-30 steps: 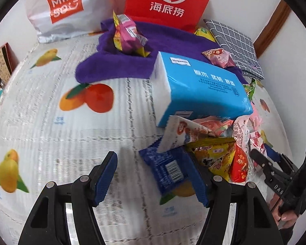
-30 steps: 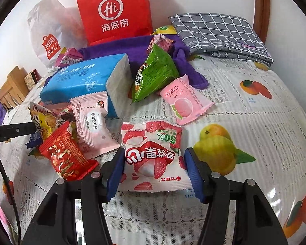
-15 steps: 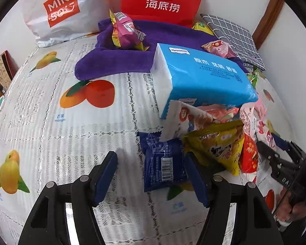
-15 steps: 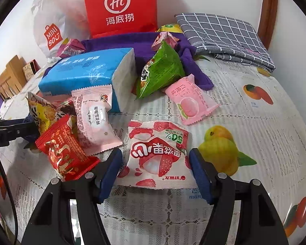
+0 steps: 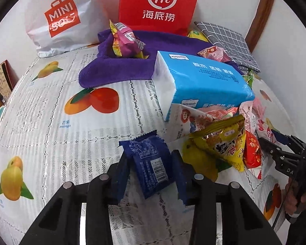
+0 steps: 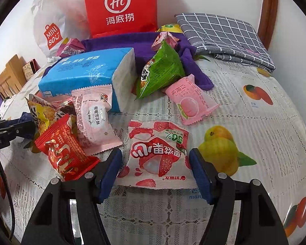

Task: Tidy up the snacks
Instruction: 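Lift the blue packet with the left tool while the right tool grasps the strawberry bag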

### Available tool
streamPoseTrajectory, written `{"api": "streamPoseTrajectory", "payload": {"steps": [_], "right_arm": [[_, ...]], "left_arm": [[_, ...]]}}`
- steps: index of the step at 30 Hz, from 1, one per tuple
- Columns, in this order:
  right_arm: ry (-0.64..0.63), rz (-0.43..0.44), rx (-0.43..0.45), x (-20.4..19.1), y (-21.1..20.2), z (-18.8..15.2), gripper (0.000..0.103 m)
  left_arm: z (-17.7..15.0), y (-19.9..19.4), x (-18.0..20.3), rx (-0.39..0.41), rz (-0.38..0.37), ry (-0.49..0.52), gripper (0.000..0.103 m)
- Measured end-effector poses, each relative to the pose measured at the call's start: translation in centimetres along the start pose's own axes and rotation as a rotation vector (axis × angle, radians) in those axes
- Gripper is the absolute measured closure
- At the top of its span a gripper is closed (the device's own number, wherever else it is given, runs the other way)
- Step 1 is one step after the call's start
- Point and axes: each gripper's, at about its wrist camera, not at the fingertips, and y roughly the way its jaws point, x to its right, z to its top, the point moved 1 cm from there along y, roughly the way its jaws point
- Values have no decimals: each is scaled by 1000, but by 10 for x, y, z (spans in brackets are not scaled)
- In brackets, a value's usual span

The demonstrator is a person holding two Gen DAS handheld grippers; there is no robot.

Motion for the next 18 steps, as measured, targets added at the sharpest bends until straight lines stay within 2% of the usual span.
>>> {"api": "streamPoseTrajectory", "payload": {"steps": [6, 8, 11, 18], "right_arm": [[0, -1, 0, 0, 0, 0, 35], [0, -1, 1, 0, 0, 0, 35], [0, -1, 1, 0, 0, 0, 35], [1, 0, 1, 0, 0, -1, 36]], "left_arm": [[-3, 5, 12, 38, 61, 63, 60], [-5, 5, 15, 52, 79, 82, 64], [-5, 3, 14, 51, 68, 79, 70], [-6, -3, 9, 47, 42, 52, 75]]}}
